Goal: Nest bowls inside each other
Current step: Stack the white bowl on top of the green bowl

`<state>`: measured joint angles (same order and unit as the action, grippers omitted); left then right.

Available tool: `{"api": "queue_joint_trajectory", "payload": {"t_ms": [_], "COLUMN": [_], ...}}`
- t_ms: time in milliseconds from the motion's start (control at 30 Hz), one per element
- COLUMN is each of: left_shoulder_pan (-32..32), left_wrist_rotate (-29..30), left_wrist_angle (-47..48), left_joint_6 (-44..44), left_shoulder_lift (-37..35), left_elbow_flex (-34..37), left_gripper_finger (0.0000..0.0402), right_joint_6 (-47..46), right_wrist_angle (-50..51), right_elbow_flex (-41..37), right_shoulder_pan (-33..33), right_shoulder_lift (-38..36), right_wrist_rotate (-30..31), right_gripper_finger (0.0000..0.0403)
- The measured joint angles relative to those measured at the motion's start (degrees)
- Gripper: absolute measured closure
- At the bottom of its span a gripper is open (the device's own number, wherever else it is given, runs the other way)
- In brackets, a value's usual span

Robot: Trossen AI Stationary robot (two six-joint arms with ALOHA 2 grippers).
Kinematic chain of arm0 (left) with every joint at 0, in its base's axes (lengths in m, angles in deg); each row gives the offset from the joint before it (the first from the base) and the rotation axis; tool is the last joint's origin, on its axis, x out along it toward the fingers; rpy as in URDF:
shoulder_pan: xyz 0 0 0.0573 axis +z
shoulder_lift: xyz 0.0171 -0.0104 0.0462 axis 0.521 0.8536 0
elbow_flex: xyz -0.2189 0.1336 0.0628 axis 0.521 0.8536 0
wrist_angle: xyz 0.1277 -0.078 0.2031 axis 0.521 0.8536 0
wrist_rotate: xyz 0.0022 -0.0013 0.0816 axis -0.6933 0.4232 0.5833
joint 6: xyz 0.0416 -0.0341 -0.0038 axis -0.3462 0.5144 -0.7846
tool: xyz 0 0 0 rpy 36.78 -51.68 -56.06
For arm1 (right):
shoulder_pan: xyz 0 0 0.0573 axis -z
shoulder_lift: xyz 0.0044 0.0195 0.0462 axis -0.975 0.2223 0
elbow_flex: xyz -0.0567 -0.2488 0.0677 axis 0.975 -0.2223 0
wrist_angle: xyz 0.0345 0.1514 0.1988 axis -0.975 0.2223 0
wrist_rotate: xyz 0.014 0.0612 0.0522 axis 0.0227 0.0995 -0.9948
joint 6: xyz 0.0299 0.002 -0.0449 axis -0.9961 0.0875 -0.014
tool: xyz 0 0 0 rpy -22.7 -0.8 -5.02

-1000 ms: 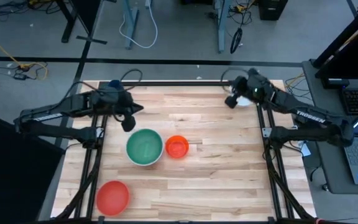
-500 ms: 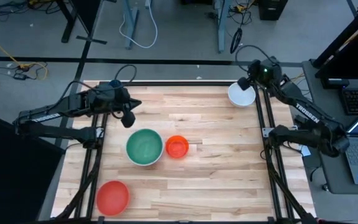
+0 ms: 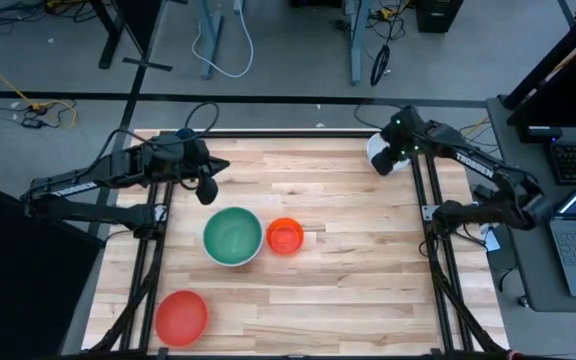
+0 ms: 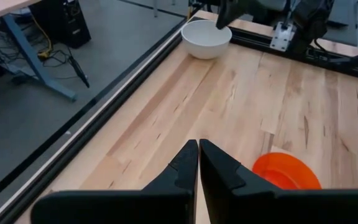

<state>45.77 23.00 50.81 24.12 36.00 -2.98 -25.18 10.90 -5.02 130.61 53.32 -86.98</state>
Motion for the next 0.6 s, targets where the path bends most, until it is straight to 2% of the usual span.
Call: {"api": "queue_joint_trajectory", "payload": {"t_ms": [133,333,467,600], "left_shoulder_pan": [0.00,-0.02,-0.02,-0.02], "left_wrist_rotate": [-0.07,-0.28,-0.33,-0.34], "left_wrist_angle": [0.03,0.07,0.11,0.13], "left_joint_6": [-0.01,-0.01,-0.03,-0.05], "left_shoulder_lift": [-0.02,0.00,-0.02,-0.02], "left_elbow_flex": [0.00,0.00,0.00,0.00], "left_gripper_finger": [0.0401,0.0401,0.0401,0.0401], "right_joint_6": [-1.56,-3.88,-3.96,-4.04], "right_wrist_angle": [-3.26,-2.26,-2.50,-2.71], "right_elbow_flex": [0.02,0.00,0.00,0.00], "right_shoulder_pan": [-0.99,-1.12,-1.94,-3.34], "right_shoulder_lift": [1.55,6.71,10.39,12.99], "right_wrist_rotate": [0.22,0.38,0.36,0.34], "right_gripper_finger": [0.0292,0.0218,0.0197,0.0193]}}
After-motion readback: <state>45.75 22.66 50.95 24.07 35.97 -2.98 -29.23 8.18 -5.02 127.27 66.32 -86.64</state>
